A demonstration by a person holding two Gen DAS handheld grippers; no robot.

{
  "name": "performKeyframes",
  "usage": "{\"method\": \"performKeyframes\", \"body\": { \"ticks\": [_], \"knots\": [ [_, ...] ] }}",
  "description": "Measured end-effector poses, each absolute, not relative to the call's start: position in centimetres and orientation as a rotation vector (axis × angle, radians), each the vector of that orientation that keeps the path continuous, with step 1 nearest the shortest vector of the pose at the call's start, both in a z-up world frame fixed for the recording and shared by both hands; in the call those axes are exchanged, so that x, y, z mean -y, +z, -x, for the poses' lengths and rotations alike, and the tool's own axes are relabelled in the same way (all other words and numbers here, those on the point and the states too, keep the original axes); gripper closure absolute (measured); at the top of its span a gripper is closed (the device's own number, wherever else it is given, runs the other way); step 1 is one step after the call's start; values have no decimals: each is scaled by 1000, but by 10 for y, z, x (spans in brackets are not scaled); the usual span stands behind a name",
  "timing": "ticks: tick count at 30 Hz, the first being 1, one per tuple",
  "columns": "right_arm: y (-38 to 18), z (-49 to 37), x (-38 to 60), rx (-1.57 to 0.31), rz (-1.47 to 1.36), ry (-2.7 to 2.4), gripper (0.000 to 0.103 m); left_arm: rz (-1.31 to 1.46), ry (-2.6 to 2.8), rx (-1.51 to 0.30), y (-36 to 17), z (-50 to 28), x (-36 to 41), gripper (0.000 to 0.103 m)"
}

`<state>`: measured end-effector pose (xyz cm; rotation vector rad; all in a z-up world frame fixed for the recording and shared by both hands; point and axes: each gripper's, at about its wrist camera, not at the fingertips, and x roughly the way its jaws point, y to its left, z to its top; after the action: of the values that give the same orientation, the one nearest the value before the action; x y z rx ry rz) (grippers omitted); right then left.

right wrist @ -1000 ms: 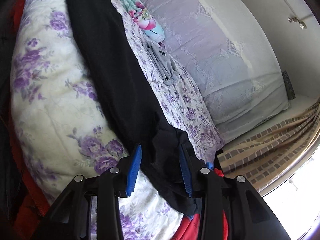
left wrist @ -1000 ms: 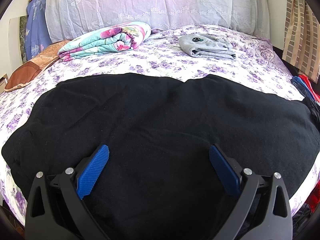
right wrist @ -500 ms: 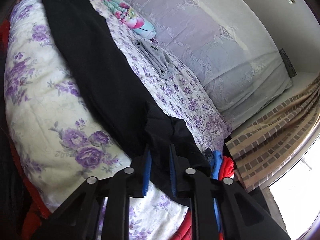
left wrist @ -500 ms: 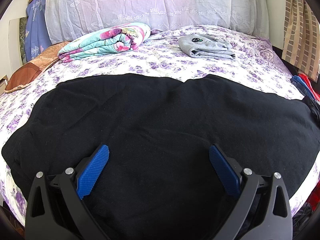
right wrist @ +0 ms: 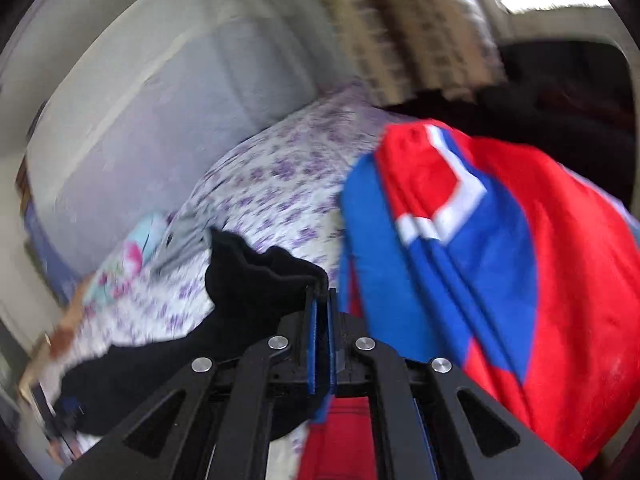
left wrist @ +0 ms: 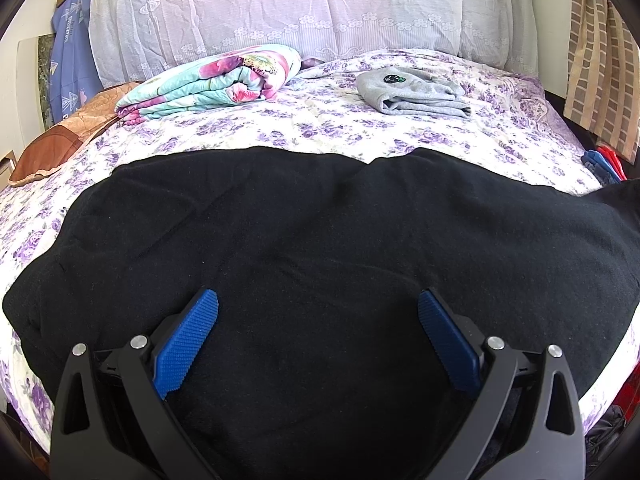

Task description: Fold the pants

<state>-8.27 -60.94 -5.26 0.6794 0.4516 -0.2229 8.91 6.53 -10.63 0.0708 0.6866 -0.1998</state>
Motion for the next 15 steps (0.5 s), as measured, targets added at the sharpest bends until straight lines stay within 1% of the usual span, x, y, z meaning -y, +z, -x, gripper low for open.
{"method": "performKeyframes", "body": {
  "ticks": [2,3,4,5,7,8,11,12,15],
  "knots": [
    [-78,83,622,-522,-774,-226,97,-72,-200,-689,-107,-89,-65,5],
    [-80,87,619,-500,-768,-216,96,-72,-199,-691,-106,-90,-65,5],
    [-77,87,615,-502,-735,-225,90,-71,-199,-691,-106,-90,-65,5],
    [-71,84,611,-518,-706,-224,86,-71,-199,-692,-106,-91,-65,5],
    [-58,85,600,-522,-681,-173,60,-67,-200,-692,-106,-91,-65,5],
    [-53,86,595,-533,-665,-150,57,-64,-200,-692,-107,-91,-66,5],
    [-42,81,586,-626,-656,-42,56,-31,-208,-700,-103,-90,-70,5],
    [-42,78,583,-667,-663,-11,54,-4,-216,-701,-100,-89,-74,5],
    [-50,73,581,-744,-659,-13,53,112,-248,-697,-85,-84,-97,5]
  ]
}}
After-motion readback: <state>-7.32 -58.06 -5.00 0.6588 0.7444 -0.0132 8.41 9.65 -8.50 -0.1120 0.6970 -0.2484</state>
